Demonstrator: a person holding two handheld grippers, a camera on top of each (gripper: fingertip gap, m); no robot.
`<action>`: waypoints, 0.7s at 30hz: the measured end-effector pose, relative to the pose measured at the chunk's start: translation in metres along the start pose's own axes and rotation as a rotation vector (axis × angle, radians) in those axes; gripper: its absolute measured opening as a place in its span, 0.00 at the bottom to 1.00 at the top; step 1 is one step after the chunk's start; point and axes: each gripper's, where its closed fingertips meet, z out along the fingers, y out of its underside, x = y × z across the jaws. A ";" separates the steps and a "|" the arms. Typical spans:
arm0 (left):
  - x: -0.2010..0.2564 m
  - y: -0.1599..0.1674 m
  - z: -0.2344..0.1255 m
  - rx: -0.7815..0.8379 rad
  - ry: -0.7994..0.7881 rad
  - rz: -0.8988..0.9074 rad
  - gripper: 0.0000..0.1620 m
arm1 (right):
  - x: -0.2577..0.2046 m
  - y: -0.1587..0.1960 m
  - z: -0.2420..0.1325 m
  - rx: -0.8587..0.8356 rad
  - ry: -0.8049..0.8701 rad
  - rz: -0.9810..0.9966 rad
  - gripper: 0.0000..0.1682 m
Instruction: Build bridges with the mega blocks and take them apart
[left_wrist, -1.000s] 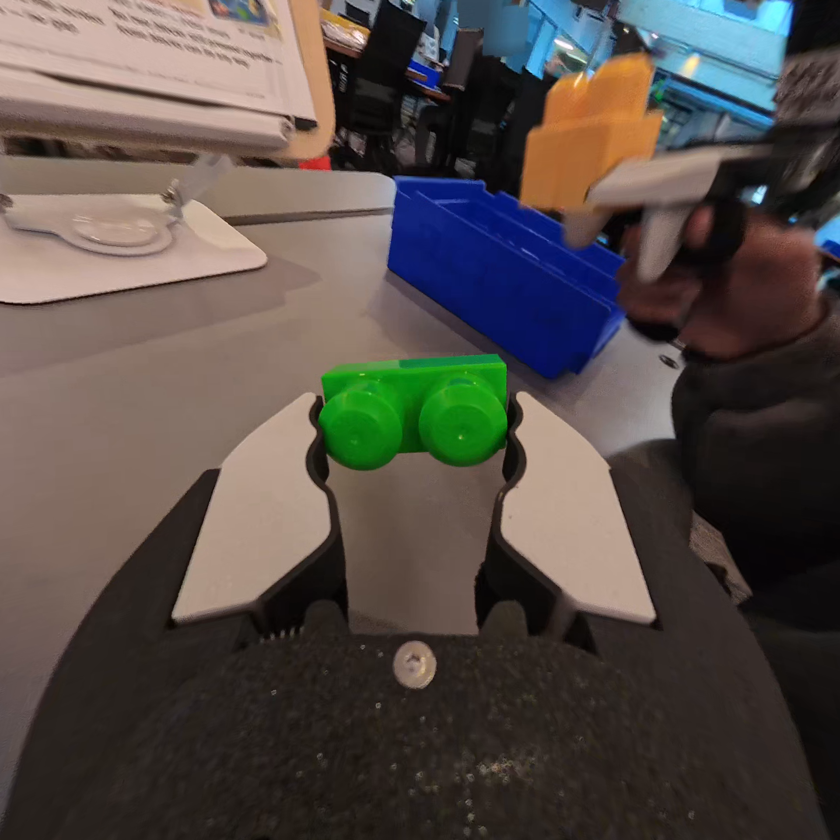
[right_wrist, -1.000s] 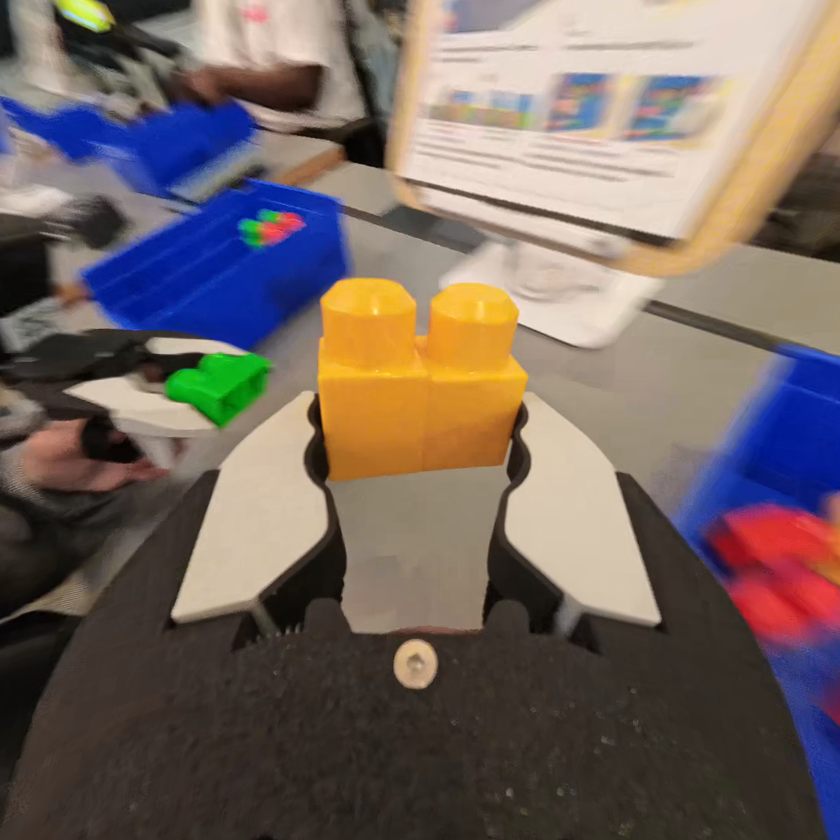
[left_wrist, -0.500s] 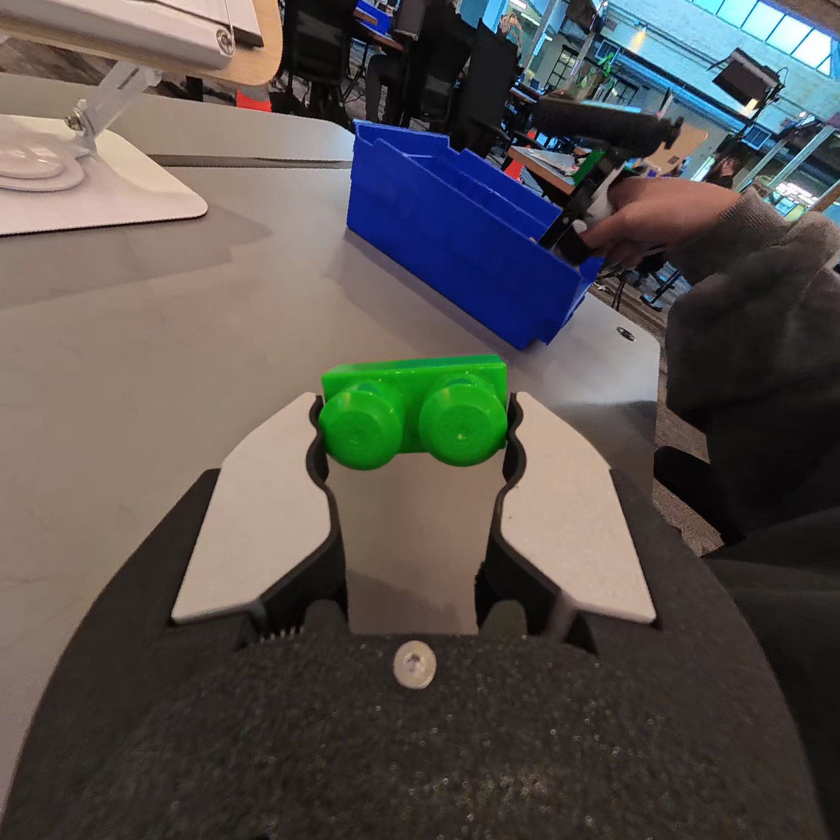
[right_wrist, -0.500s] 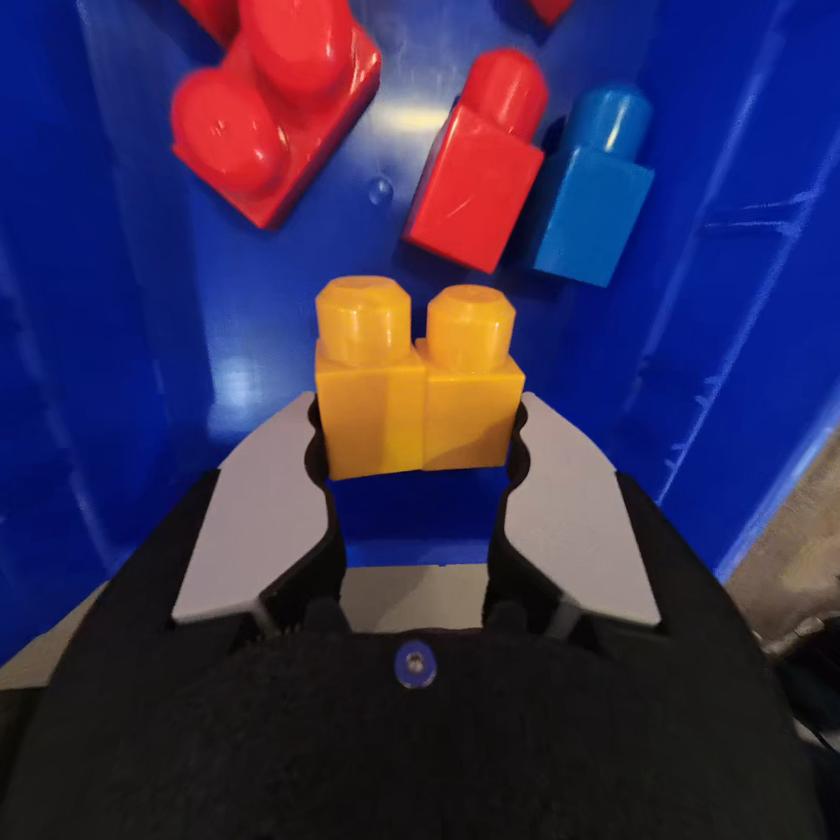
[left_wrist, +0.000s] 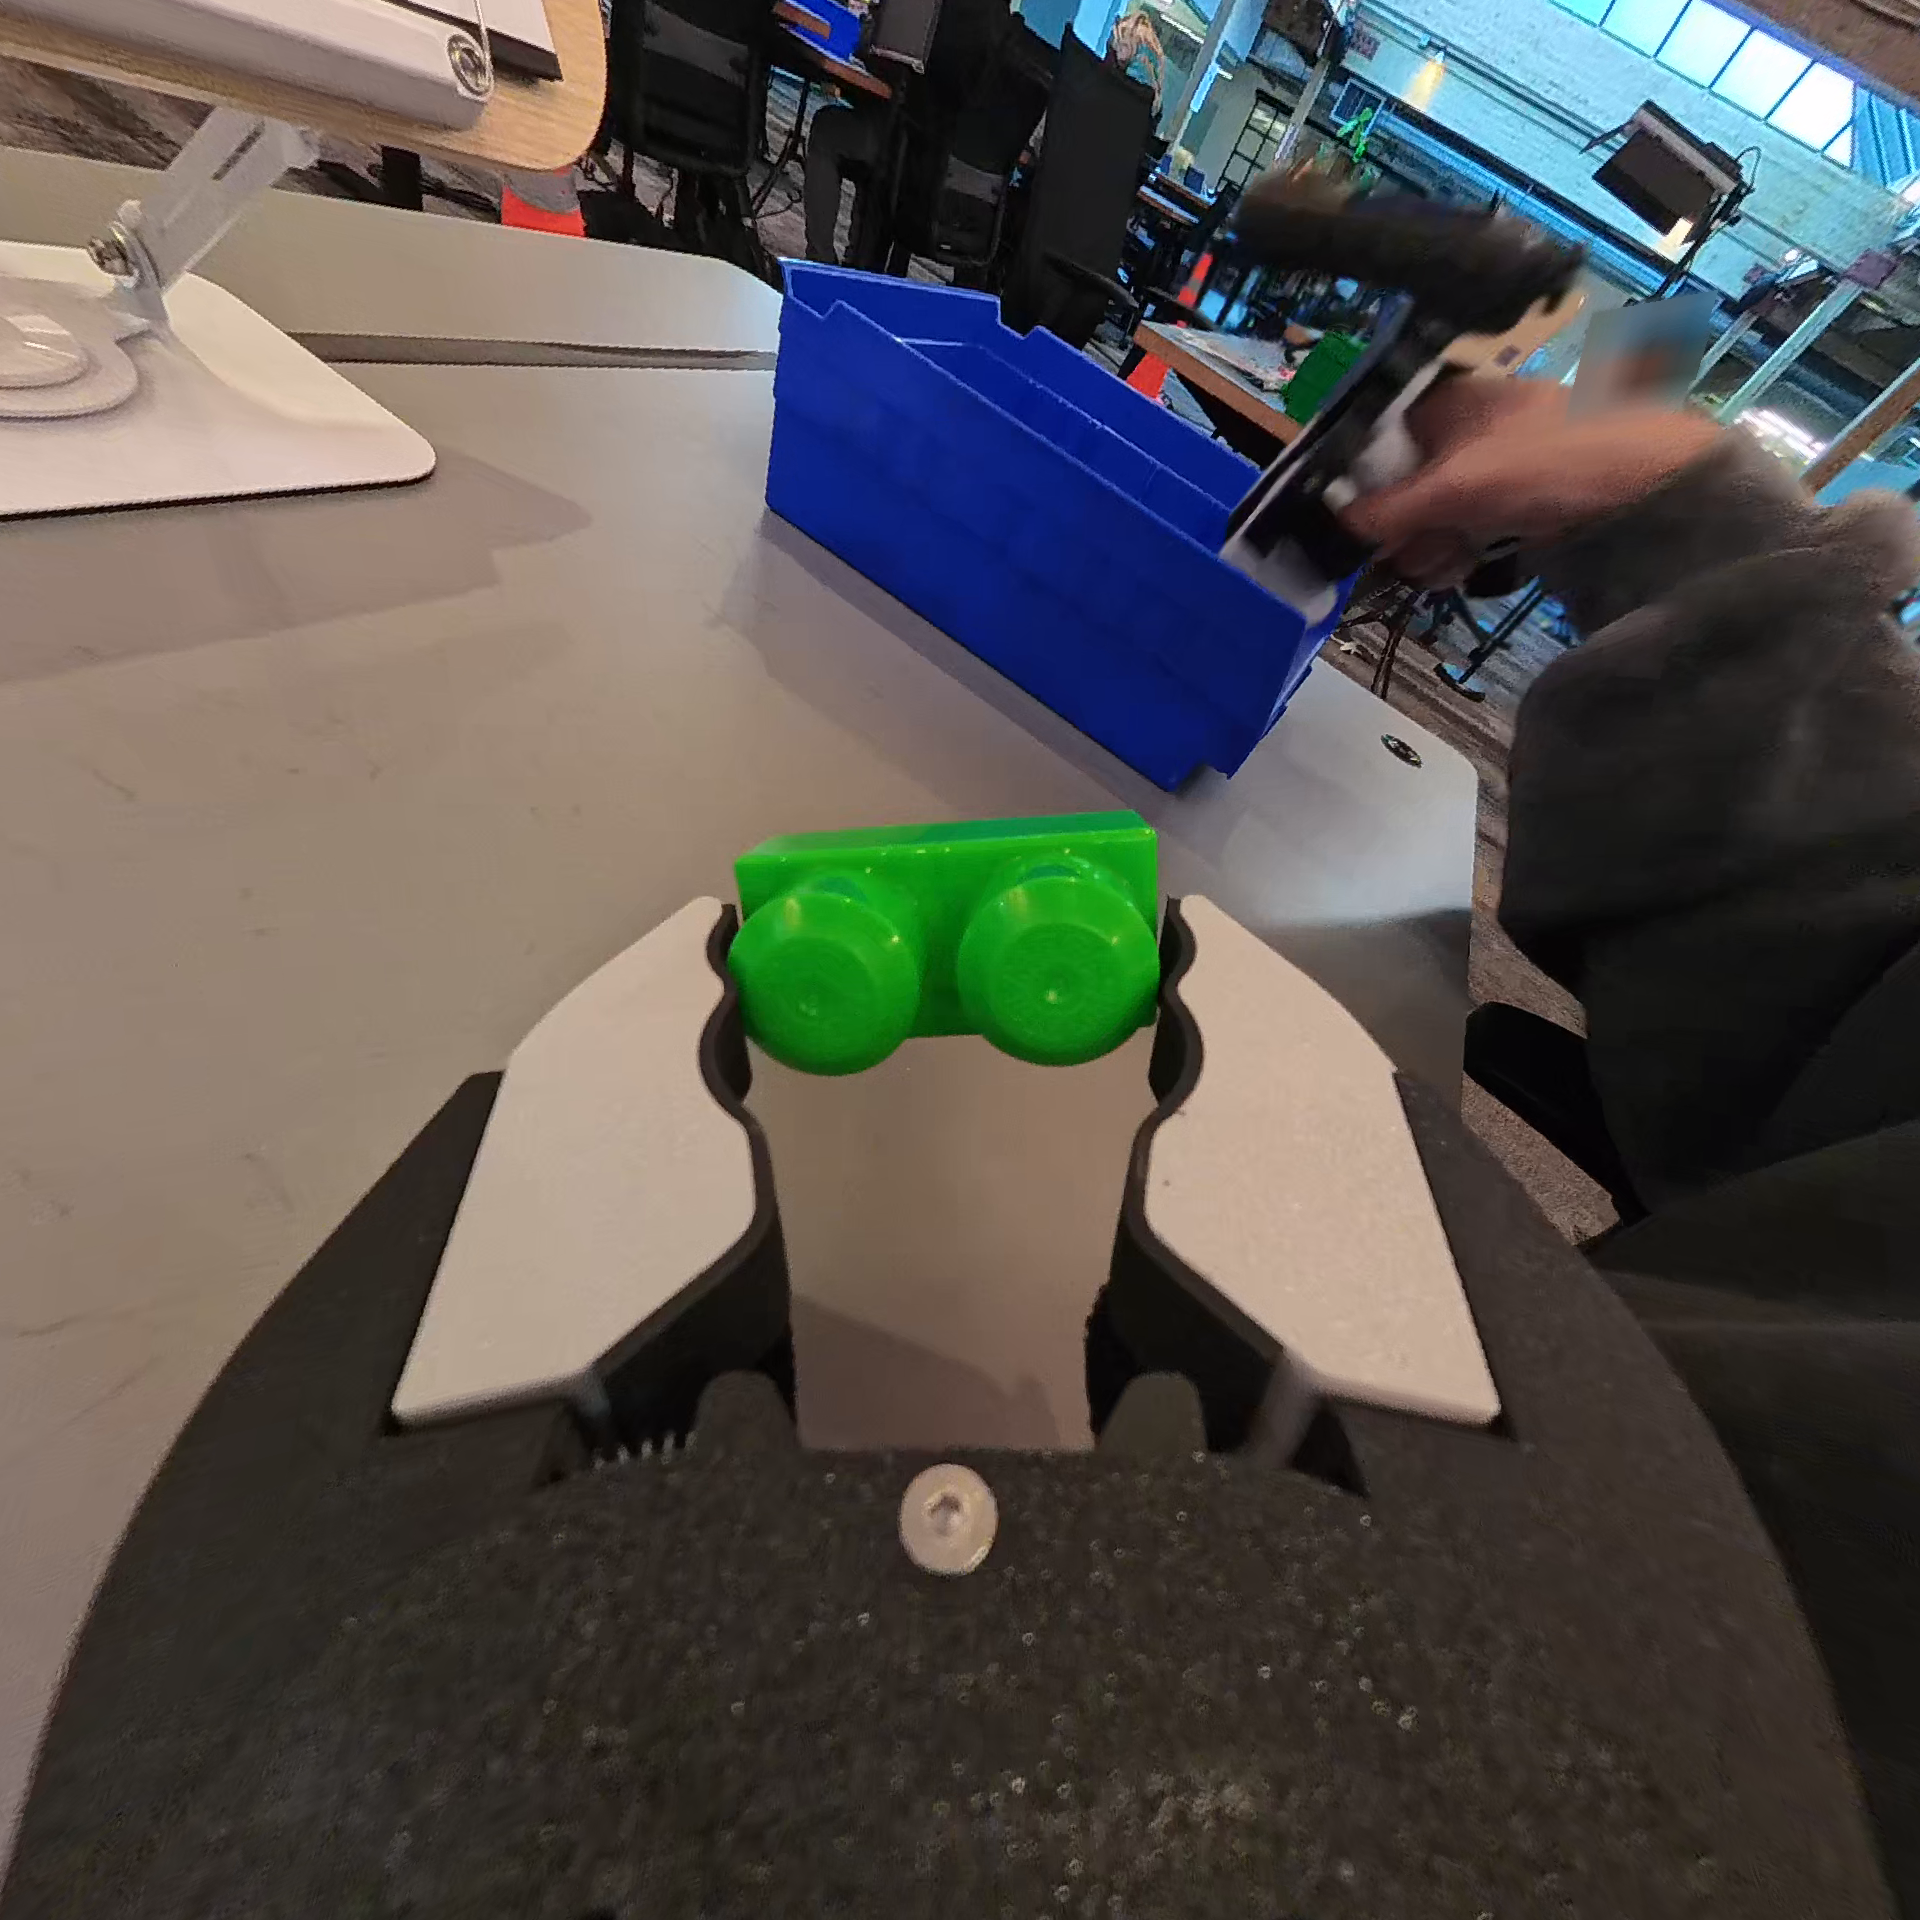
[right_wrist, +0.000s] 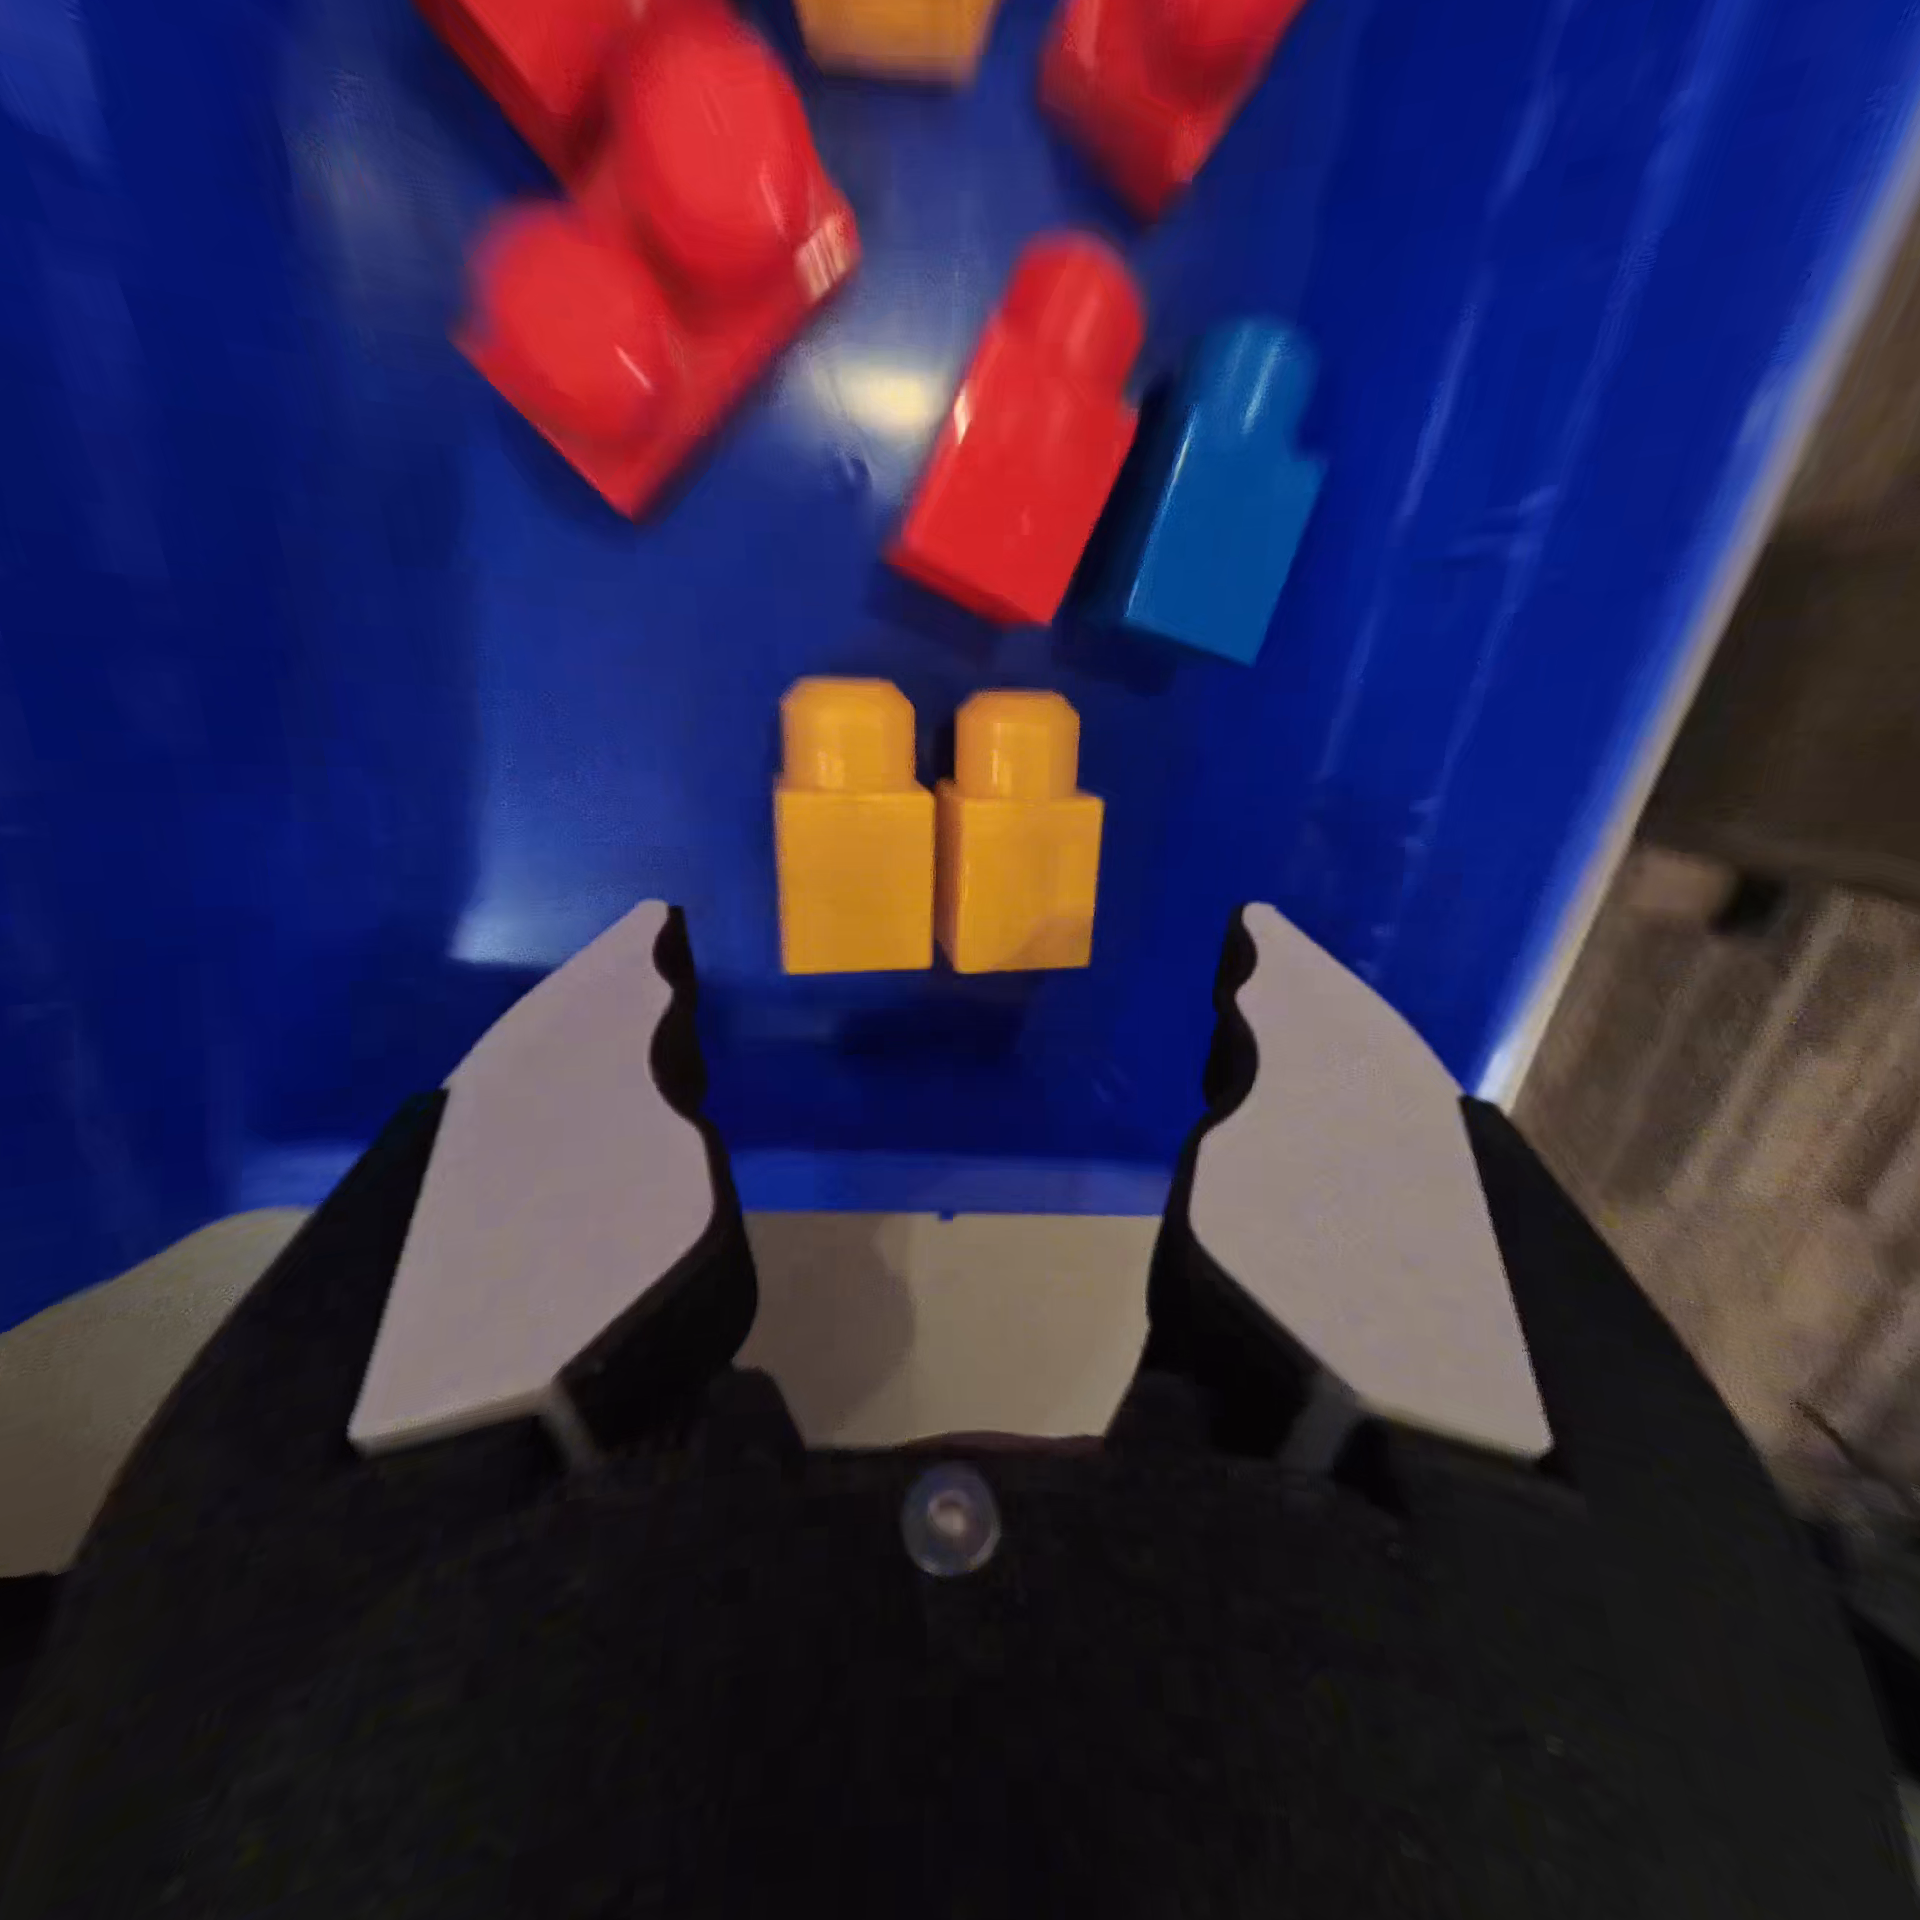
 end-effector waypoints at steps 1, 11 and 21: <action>0.000 0.000 0.000 -0.001 -0.002 0.002 0.47 | -0.005 -0.014 -0.025 0.128 -0.026 0.000 0.56; -0.003 0.007 0.004 -0.034 -0.026 0.013 0.47 | -0.242 -0.036 -0.153 1.075 -0.966 -0.198 0.50; -0.020 0.026 0.025 -0.413 -0.098 0.188 0.47 | -0.260 -0.010 -0.121 0.999 -1.144 -0.166 0.39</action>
